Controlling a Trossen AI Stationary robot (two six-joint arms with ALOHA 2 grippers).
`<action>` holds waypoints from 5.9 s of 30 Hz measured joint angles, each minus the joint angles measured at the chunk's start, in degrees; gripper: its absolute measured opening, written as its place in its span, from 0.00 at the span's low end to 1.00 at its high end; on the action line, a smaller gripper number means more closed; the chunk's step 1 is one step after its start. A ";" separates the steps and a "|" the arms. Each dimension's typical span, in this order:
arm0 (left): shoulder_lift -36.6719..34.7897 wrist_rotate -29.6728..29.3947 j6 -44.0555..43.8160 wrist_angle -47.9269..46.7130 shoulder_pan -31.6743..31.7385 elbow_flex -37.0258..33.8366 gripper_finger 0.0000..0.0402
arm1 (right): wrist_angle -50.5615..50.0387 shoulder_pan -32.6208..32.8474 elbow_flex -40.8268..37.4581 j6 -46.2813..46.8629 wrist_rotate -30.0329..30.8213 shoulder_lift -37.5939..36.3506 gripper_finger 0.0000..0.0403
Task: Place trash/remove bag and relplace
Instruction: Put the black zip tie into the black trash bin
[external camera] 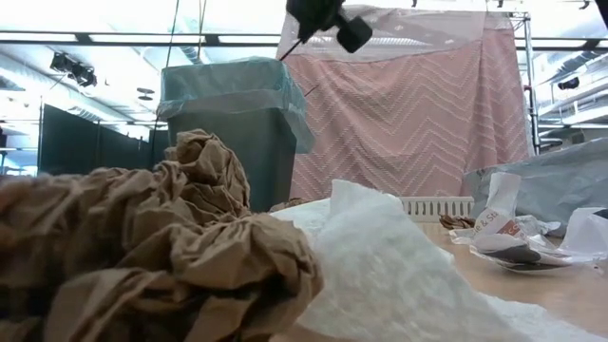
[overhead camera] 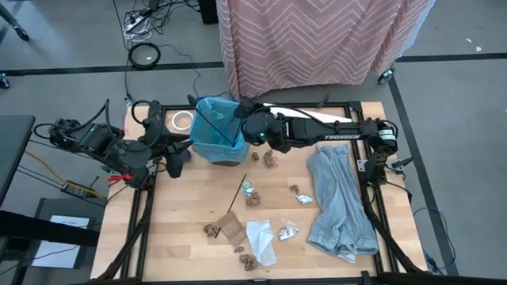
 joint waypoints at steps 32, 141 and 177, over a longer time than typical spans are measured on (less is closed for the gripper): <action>-2.50 6.40 5.84 18.77 0.00 0.04 0.25 | 16.23 10.60 -4.76 37.11 15.33 -5.08 0.34; 46.22 31.38 -21.04 57.51 19.61 -28.50 0.41 | 5.16 50.14 -4.71 92.80 30.93 -23.02 0.37; 37.12 26.58 -8.82 58.37 18.90 -6.45 0.00 | 5.29 50.88 -4.71 95.00 30.95 -23.02 0.33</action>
